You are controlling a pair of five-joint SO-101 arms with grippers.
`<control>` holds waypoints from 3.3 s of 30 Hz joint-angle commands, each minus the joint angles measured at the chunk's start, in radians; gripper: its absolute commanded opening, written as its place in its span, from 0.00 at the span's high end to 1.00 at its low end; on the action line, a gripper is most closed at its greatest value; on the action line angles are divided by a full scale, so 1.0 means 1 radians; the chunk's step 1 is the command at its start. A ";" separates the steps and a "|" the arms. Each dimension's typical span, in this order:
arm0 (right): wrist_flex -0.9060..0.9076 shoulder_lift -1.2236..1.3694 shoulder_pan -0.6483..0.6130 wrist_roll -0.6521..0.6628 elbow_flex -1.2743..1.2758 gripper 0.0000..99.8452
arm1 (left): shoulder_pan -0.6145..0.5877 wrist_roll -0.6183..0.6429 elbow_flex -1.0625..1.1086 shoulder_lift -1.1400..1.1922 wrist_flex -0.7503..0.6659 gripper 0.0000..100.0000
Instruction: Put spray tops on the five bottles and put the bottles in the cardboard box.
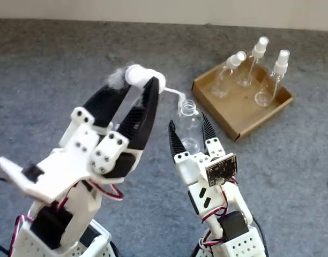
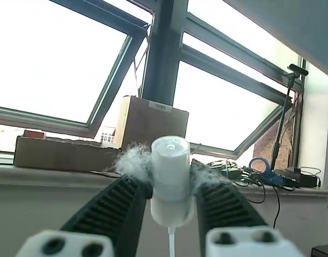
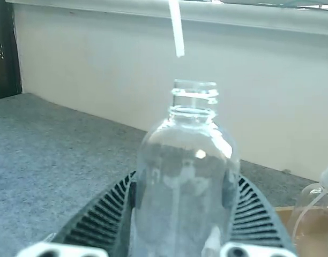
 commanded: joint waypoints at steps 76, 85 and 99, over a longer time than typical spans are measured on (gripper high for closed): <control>0.005 -0.018 -0.004 0.008 0.151 0.83 | 0.051 -0.012 -0.007 0.177 -0.015 0.97; 0.005 -0.018 -0.004 0.003 0.153 0.83 | 0.081 -0.012 -0.010 0.189 0.069 0.97; 0.005 -0.018 -0.004 0.002 0.153 0.83 | 0.104 -0.014 -0.148 0.420 0.247 0.97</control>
